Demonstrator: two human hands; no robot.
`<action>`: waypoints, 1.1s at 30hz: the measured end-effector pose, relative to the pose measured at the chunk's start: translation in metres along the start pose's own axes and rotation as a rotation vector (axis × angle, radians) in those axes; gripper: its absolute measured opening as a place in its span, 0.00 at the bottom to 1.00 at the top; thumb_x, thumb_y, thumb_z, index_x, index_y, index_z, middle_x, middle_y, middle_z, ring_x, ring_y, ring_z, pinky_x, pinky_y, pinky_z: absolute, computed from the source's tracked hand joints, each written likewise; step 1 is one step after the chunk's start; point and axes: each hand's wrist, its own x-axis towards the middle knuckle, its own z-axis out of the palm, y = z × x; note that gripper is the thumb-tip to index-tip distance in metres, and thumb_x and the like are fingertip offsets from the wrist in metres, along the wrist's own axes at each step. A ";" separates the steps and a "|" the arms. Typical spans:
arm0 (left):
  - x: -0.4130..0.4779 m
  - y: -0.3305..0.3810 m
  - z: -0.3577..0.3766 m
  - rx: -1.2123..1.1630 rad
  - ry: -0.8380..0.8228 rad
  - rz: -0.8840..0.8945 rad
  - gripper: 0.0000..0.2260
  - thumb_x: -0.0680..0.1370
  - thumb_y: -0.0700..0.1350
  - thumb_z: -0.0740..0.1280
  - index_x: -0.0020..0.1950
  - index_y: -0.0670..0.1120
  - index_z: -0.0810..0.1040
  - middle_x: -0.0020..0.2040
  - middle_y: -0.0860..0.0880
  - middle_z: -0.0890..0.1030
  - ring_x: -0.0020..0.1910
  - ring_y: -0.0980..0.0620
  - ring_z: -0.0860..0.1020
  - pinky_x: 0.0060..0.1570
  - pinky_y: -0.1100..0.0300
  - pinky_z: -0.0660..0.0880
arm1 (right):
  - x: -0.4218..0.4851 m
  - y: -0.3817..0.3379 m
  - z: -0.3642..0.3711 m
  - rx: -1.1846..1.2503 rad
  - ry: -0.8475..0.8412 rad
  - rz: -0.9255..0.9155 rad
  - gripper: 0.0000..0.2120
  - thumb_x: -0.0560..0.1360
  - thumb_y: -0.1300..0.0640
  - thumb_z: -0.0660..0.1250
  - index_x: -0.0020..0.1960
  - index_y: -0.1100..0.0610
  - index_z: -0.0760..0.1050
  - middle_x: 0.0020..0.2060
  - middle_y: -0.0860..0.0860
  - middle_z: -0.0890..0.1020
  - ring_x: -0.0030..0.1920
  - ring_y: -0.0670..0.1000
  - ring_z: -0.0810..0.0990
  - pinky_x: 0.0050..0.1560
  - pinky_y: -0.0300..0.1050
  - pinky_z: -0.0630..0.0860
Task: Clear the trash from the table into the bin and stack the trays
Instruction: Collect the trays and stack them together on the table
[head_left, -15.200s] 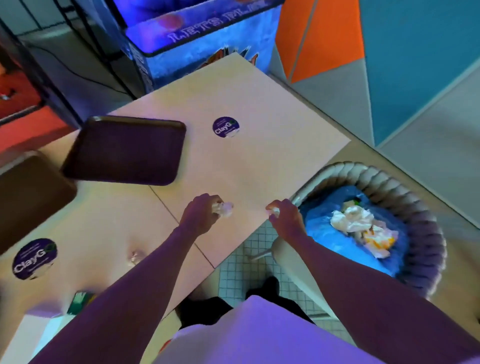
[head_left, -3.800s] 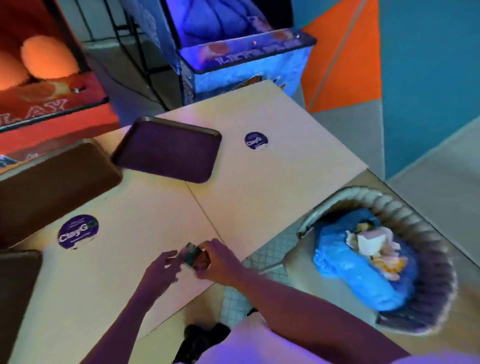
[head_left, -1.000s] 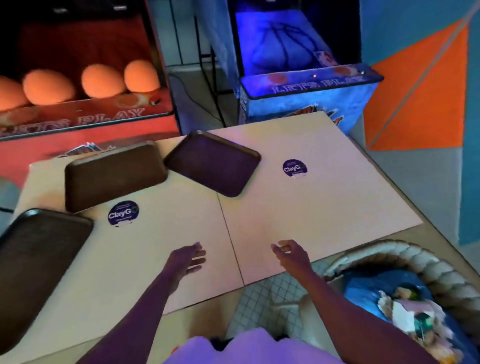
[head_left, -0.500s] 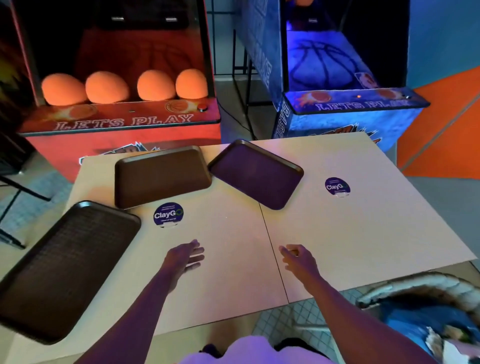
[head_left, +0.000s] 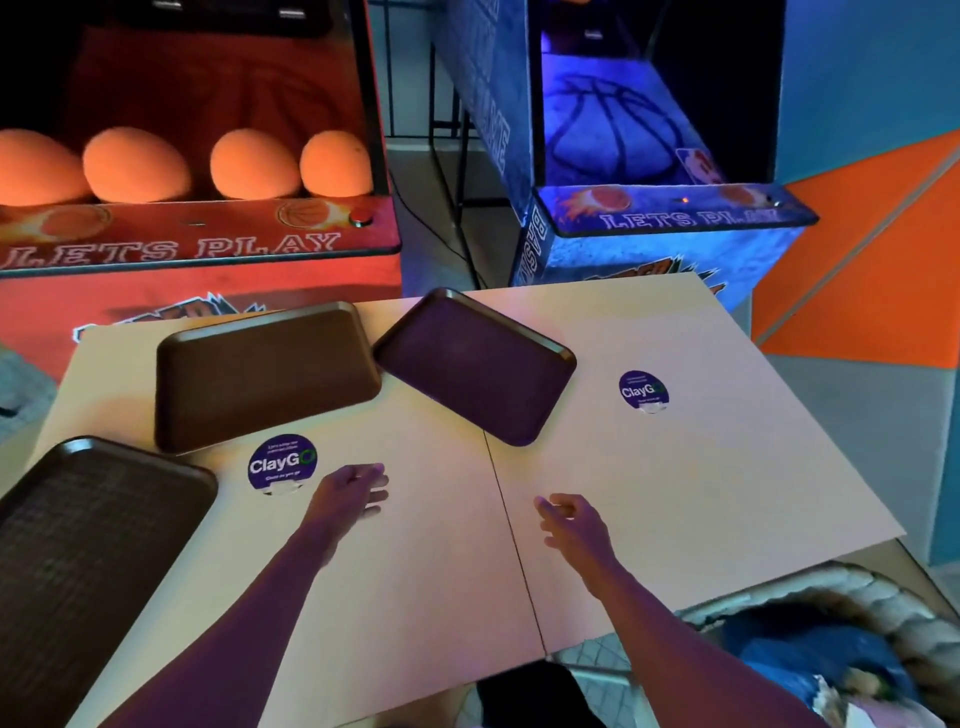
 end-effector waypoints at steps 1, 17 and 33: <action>0.011 0.009 0.008 0.027 0.005 0.016 0.13 0.81 0.51 0.71 0.60 0.43 0.82 0.55 0.46 0.87 0.55 0.45 0.86 0.55 0.48 0.83 | 0.011 -0.004 -0.003 -0.013 -0.007 -0.001 0.25 0.77 0.44 0.73 0.66 0.59 0.76 0.52 0.54 0.85 0.50 0.53 0.86 0.52 0.55 0.86; 0.218 0.150 0.107 0.802 0.136 0.193 0.32 0.79 0.56 0.71 0.78 0.43 0.67 0.75 0.41 0.72 0.73 0.42 0.73 0.71 0.48 0.71 | 0.225 -0.063 -0.021 -0.328 -0.071 0.019 0.31 0.76 0.38 0.70 0.69 0.59 0.70 0.61 0.56 0.84 0.64 0.59 0.81 0.64 0.52 0.78; 0.368 0.164 0.074 1.116 0.186 0.055 0.24 0.82 0.45 0.67 0.75 0.37 0.68 0.70 0.34 0.74 0.68 0.35 0.75 0.62 0.46 0.73 | 0.297 -0.050 0.006 -0.505 0.007 -0.110 0.19 0.80 0.48 0.69 0.61 0.59 0.68 0.50 0.57 0.85 0.51 0.58 0.87 0.50 0.50 0.84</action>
